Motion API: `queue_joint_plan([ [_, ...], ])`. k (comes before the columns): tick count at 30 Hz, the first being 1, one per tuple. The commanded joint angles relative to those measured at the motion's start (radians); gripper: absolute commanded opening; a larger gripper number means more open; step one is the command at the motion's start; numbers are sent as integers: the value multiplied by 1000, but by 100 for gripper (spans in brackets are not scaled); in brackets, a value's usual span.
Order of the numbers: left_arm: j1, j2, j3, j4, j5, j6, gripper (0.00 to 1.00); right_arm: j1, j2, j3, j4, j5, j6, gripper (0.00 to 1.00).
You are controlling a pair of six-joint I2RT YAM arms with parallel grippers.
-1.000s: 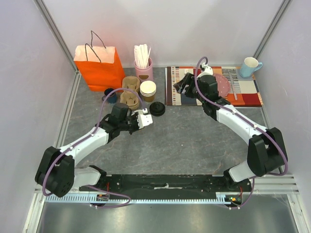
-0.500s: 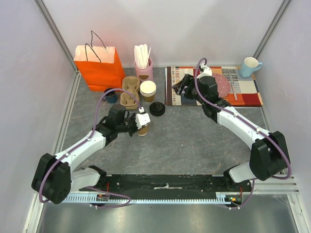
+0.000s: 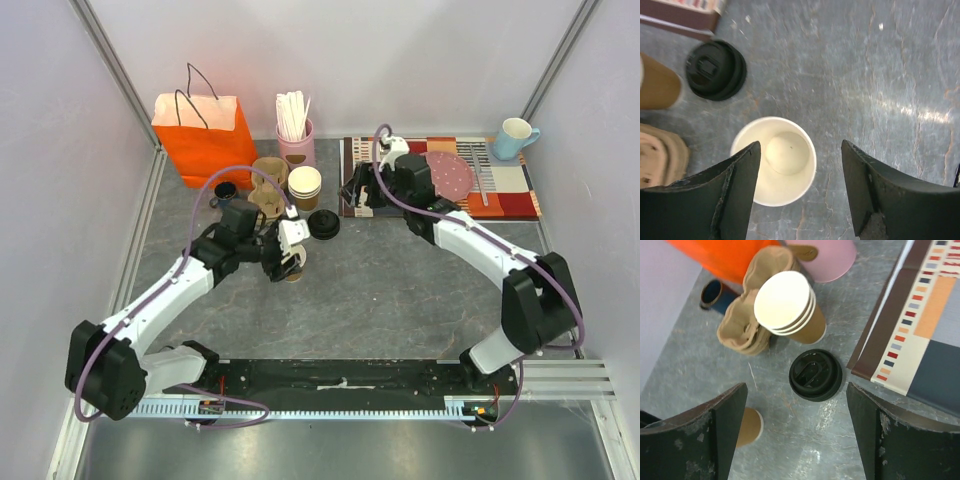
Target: Pack the takeout coffee
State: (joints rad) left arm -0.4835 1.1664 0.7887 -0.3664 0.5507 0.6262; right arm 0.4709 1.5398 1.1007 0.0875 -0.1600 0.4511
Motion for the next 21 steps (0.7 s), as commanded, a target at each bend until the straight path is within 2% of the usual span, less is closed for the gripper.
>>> queue_joint_plan([
  [1,9,-10,190,-201,-6,-92,73,9,58,106,-41,-154,-260,89],
  [5,71,-11,314,-302,14,-161,73,20,126,155,-86,-199,-473,89],
  [7,140,-11,331,-316,21,-201,73,28,173,198,-115,-226,-524,89],
  [11,253,10,331,-322,6,-233,73,54,287,321,-277,-260,-696,84],
  [12,288,18,327,-321,3,-238,73,70,311,346,-307,-260,-762,79],
  [15,335,42,308,-316,-6,-250,73,92,399,422,-379,-262,-833,63],
  [21,388,82,319,-328,-17,-252,72,121,516,522,-456,-262,-913,64],
])
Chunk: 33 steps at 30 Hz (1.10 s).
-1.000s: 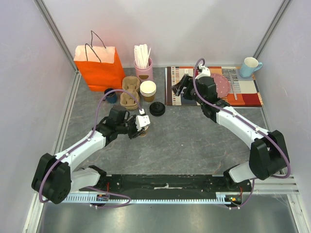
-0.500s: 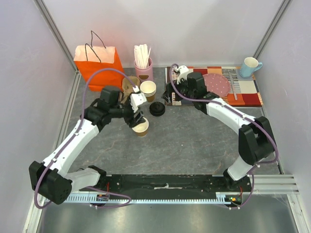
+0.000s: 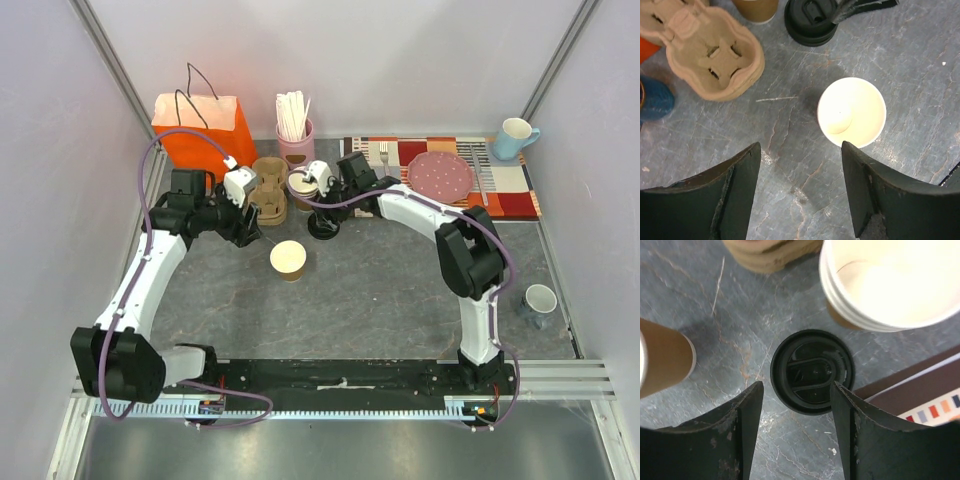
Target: Pack the takeout coffee
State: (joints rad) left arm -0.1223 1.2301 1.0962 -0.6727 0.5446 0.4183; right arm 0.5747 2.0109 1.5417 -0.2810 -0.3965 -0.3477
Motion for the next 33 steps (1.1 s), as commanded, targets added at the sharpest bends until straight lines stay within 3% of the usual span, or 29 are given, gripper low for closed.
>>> queue_joint_plan([
  [1,30,23,13,-22,-9,-46,72,22,67,87,-92,-22,-117,63],
  [16,42,39,13,-24,25,-42,70,44,132,130,-113,19,-97,44],
  [25,44,35,11,-28,37,-36,70,48,120,143,-144,-10,-99,21],
  [29,42,32,13,-30,40,-35,70,50,126,169,-181,-19,-99,5],
  [33,42,34,10,-30,44,-32,70,50,120,190,-202,-31,-86,2],
])
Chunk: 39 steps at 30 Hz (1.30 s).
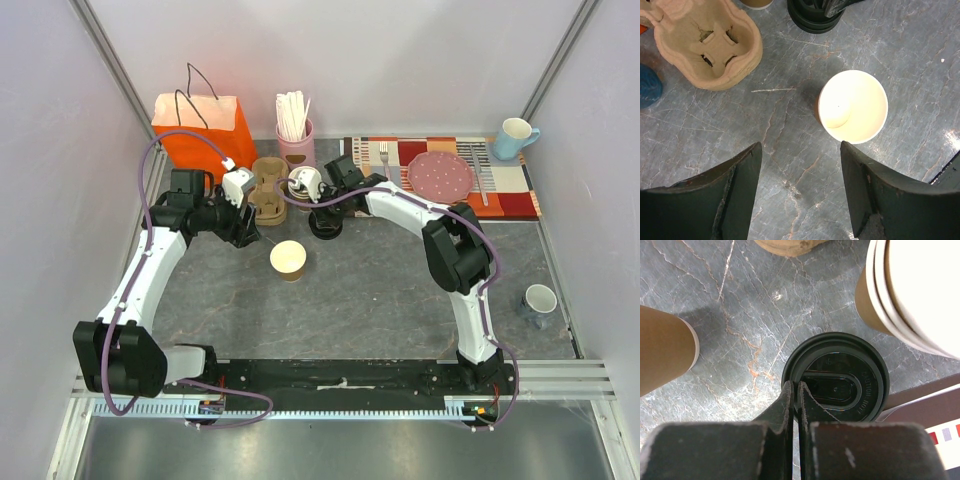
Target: Pack the takeout coffee
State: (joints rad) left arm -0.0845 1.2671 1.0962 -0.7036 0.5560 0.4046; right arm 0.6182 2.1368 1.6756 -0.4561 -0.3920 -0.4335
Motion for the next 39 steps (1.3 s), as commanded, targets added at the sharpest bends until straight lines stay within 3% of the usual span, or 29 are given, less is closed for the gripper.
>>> queue_joint_plan([
  [1,6,-5,11,0,35,-16,70,8,-11,58,-29,-44,6,2],
  [16,5,-17,7,3,18,-15,70,17,-162,82,-79,41,114,0],
  [25,17,-31,1,3,-36,-4,70,141,-307,3,-79,59,153,0],
  [31,65,-37,-19,4,-62,0,70,276,-296,-31,-52,-1,208,0],
  [39,83,-41,-25,4,-48,-9,70,334,-215,15,-114,84,213,0],
])
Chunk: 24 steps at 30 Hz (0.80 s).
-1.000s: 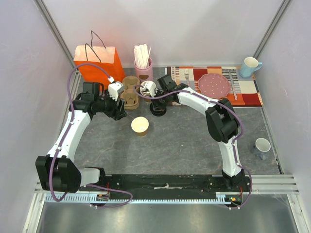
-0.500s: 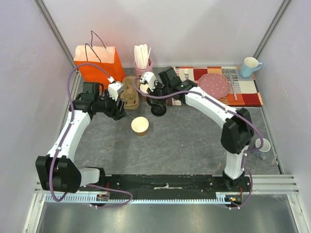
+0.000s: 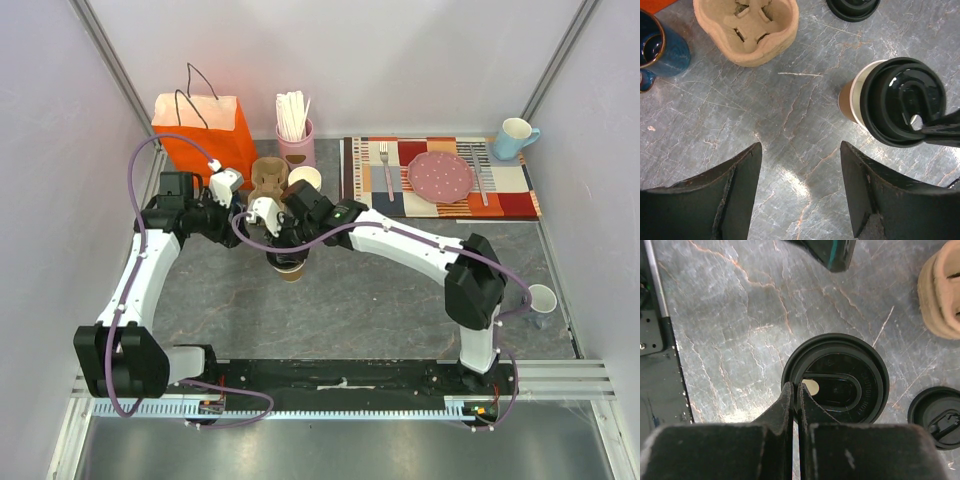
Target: Pack the takeout coffee
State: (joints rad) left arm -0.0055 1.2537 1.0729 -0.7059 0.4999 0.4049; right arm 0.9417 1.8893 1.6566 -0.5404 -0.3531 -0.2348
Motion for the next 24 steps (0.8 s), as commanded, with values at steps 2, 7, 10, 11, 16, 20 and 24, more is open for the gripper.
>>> queue_joint_plan([
  [2,4,-30,-2,6,14,-11,70,20,48,48,-38,63,8,0],
  [7,4,-30,-2,8,20,-8,70,20,76,72,-47,57,-6,0],
  [10,31,-36,-2,8,23,-9,70,20,90,83,-52,55,-8,0],
  [11,32,-34,-1,6,22,-9,70,20,93,84,-50,54,-8,0],
  [16,32,-34,1,6,26,-8,70,20,103,81,-59,54,-14,0],
  [20,32,-34,-1,5,26,-8,70,20,105,85,-75,71,-14,0],
  [24,32,-34,-1,5,29,-8,70,20,94,83,-79,55,-14,0],
])
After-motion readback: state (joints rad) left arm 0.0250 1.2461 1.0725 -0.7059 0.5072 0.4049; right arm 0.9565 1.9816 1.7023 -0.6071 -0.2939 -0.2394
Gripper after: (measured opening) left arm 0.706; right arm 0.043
